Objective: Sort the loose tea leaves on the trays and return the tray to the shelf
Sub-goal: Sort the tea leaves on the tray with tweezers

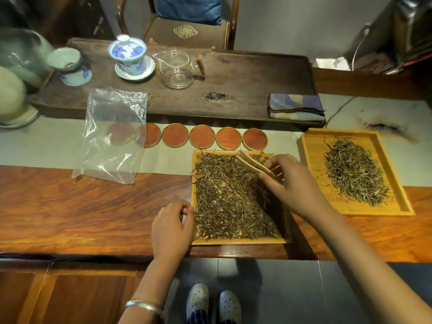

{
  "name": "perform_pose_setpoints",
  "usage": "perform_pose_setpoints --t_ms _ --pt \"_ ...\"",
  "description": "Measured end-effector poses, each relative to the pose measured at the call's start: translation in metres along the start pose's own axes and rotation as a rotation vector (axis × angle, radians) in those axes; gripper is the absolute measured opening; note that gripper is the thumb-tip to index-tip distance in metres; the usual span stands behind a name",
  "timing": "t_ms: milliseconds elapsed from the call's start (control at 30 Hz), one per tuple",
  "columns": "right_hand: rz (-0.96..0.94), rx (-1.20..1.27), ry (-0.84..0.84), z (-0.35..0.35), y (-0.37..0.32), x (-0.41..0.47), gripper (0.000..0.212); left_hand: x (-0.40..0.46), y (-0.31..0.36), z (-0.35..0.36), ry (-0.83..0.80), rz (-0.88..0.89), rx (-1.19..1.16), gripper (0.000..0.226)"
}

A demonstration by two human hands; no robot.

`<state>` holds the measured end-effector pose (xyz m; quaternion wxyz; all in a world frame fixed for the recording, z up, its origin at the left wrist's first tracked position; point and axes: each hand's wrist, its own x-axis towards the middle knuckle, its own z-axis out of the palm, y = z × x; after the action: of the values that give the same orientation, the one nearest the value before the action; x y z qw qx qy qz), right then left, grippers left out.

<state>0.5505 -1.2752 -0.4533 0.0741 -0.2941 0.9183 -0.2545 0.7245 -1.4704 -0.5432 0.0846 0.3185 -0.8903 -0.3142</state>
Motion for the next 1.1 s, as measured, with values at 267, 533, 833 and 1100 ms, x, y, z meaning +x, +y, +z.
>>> perform_pose_setpoints --t_ms 267,533,833,1100 --pt "-0.121 0.002 -0.04 0.009 -0.011 0.146 0.018 0.012 0.009 -0.005 -0.082 -0.143 -0.034 0.011" --pt "-0.134 -0.133 -0.071 0.036 0.011 0.208 0.019 0.022 0.008 0.002 -0.085 -0.177 -0.114 0.009" --pt "-0.1 -0.053 -0.088 0.032 0.018 0.201 0.037 0.02 0.008 0.005 -0.083 -0.158 -0.113 0.011" --pt "0.115 0.157 0.26 -0.011 0.028 0.062 0.025 0.02 0.013 -0.001 -0.108 -0.159 -0.112 0.017"
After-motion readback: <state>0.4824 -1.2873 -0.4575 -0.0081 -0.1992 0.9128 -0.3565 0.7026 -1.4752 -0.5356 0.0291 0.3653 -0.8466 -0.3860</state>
